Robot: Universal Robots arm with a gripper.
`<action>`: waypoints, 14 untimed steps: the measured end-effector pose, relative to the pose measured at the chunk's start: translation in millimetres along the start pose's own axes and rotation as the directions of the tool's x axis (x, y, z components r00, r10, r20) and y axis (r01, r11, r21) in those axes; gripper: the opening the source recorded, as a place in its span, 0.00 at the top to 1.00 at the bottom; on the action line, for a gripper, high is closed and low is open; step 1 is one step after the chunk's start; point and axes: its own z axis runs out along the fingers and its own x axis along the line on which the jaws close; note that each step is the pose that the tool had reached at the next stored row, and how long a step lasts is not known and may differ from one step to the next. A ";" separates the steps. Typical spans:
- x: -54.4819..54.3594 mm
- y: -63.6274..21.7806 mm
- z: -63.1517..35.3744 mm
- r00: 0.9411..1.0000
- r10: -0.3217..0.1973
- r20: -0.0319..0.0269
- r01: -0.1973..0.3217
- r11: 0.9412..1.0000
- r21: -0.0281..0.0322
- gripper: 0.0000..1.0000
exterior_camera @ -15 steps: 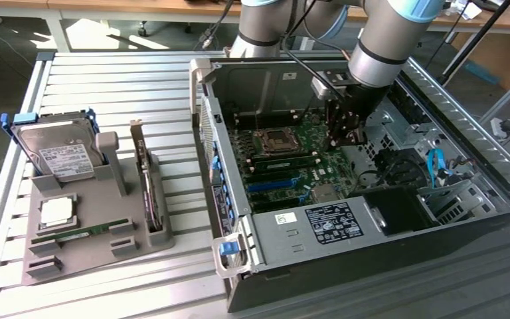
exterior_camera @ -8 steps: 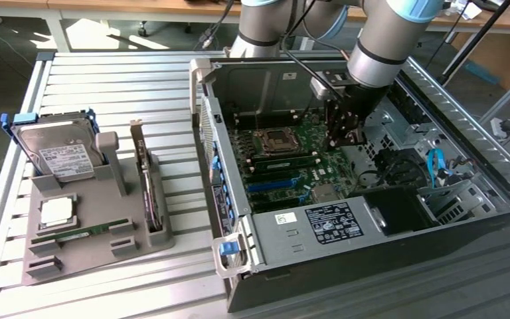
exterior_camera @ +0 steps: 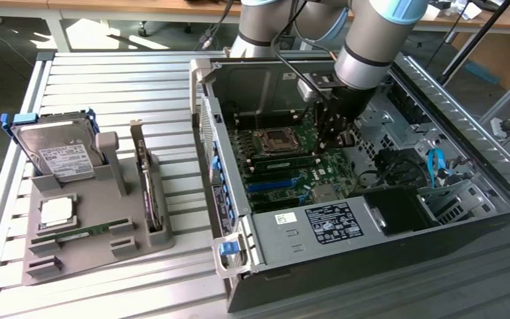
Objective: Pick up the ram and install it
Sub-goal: 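Press down the ram until it locks into place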
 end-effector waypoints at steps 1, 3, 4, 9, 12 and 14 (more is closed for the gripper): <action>0.0 2.5 1.6 1.000 0.000 0.000 0.000 1.000 0.000 0.90; 0.1 3.4 4.1 1.000 0.000 -0.001 0.000 1.000 0.000 0.90; 0.1 3.4 4.3 1.000 0.000 0.000 0.000 1.000 0.000 0.90; 2.7 3.4 4.3 1.000 0.000 0.000 0.000 1.000 0.000 0.90; 2.8 3.4 4.8 1.000 0.000 -0.001 0.000 1.000 0.000 0.90; 2.8 3.5 5.4 1.000 0.000 -0.001 0.000 1.000 0.000 0.90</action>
